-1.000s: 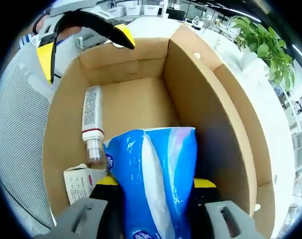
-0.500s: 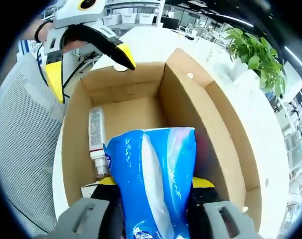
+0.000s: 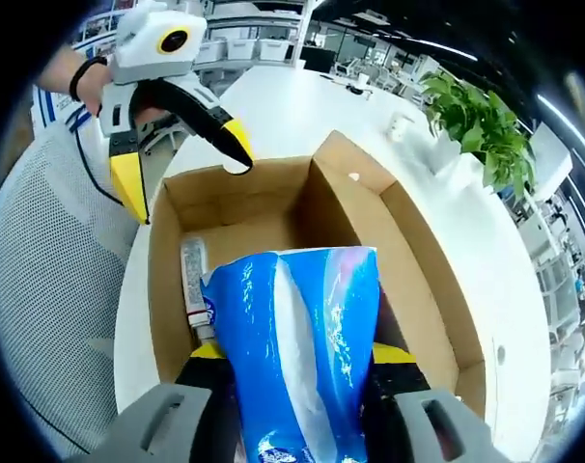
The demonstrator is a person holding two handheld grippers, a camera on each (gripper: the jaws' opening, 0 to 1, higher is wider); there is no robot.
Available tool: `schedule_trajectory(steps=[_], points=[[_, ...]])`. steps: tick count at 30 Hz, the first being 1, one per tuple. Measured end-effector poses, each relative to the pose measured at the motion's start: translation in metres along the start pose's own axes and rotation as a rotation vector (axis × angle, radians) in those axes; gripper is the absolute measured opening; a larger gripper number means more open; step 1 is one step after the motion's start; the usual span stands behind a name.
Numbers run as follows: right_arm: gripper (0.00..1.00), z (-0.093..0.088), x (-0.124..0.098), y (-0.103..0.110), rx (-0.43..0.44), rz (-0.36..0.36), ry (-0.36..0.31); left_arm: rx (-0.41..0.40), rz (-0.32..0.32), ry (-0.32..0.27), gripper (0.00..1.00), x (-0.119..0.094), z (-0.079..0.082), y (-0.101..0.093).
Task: Operate the shoe box by opening the lid, removing the specified soft item, and placing it in the target area until the item is outside and the box remains undamaged.
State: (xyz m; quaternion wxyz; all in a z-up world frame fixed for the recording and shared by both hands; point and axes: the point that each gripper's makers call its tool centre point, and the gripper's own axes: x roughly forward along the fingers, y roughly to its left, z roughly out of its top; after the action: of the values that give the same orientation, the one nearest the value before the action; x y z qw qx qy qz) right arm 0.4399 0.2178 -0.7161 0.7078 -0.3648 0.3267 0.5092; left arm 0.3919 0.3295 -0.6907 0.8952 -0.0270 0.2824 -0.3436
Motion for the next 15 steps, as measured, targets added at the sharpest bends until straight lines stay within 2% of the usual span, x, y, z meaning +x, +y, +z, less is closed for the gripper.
schedule_trajectory(steps=[15], points=[[0.46,0.01,-0.031,-0.007,0.074,-0.067,-0.087,0.025,-0.004,-0.001,0.65,0.001,0.008,-0.006]])
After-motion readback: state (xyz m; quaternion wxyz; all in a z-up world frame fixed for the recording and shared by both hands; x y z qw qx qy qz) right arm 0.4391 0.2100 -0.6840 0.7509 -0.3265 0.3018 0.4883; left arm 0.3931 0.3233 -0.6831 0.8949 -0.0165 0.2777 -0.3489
